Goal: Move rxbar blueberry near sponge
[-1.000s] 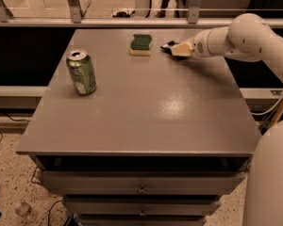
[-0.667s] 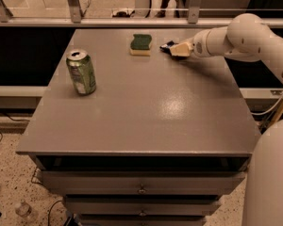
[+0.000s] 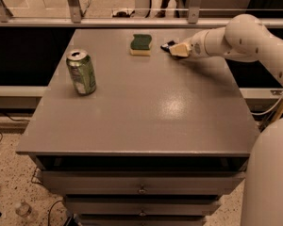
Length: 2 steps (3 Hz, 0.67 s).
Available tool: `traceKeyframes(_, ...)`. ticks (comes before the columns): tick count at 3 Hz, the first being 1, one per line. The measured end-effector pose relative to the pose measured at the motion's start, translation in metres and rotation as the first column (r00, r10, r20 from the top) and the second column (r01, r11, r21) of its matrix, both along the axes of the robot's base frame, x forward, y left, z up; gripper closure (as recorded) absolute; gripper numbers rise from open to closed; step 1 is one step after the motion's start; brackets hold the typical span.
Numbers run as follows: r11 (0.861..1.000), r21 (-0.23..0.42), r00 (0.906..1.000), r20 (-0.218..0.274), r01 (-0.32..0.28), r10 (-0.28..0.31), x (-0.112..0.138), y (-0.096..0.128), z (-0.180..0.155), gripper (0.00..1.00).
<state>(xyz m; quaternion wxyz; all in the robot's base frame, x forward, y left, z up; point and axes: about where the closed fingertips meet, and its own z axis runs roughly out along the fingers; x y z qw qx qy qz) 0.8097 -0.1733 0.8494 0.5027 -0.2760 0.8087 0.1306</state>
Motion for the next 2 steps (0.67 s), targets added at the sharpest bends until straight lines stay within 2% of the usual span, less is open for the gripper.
traceKeyframes(1, 1.000, 0.001, 1.0000, -0.002, -0.004, 0.004, 0.0005, 0.0028, -0.0018, 0.00)
traceKeyframes(2, 1.000, 0.001, 1.0000, -0.002, -0.004, 0.004, 0.0005, 0.0028, -0.0018, 0.00)
